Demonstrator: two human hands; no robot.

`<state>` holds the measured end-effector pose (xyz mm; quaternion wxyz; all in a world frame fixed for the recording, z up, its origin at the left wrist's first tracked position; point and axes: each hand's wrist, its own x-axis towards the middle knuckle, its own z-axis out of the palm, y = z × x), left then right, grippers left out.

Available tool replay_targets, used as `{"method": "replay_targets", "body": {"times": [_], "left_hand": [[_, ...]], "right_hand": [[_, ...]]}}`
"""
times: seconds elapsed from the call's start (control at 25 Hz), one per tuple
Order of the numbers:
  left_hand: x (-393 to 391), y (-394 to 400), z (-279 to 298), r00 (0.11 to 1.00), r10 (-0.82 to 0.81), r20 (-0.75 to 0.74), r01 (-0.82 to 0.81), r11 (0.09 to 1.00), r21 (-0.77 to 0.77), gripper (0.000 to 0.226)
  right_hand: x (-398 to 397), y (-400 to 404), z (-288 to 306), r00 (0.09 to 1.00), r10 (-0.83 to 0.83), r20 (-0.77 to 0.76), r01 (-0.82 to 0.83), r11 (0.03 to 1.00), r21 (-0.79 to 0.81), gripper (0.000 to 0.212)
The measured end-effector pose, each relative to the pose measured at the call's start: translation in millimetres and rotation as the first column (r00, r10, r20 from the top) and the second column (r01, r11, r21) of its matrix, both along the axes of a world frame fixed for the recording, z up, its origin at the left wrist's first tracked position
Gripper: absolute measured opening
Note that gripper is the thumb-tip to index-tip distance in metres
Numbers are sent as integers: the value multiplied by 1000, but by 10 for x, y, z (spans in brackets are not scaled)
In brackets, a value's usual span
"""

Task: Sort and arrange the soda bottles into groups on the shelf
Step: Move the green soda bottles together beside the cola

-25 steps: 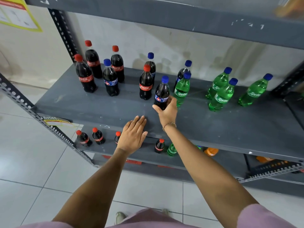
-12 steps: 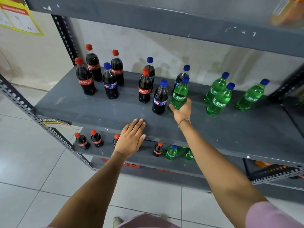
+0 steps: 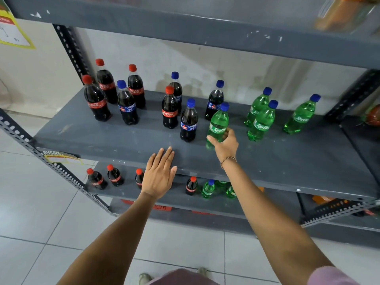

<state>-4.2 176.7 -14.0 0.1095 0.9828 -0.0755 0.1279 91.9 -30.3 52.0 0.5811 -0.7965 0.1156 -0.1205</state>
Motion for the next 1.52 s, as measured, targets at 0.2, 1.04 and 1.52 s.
{"method": "replay_targets", "body": {"times": [0.2,1.04,1.52], "left_hand": [[-56,-429,50,999,-42,-6,42,999,-13,57],[-26,-1849,65,990,-142,-27,143,989,28,62],[-12,-1835,49,989,-146,-6,146,989,28,61]], "right_hand": [[-294,-414,-28,998,-56,20,57,997,-51,48],[-148,-2373,59,953,-304,10,302,940,-158,48],[121,-2451,46,940,-340,19,340,932,-125,42]]}}
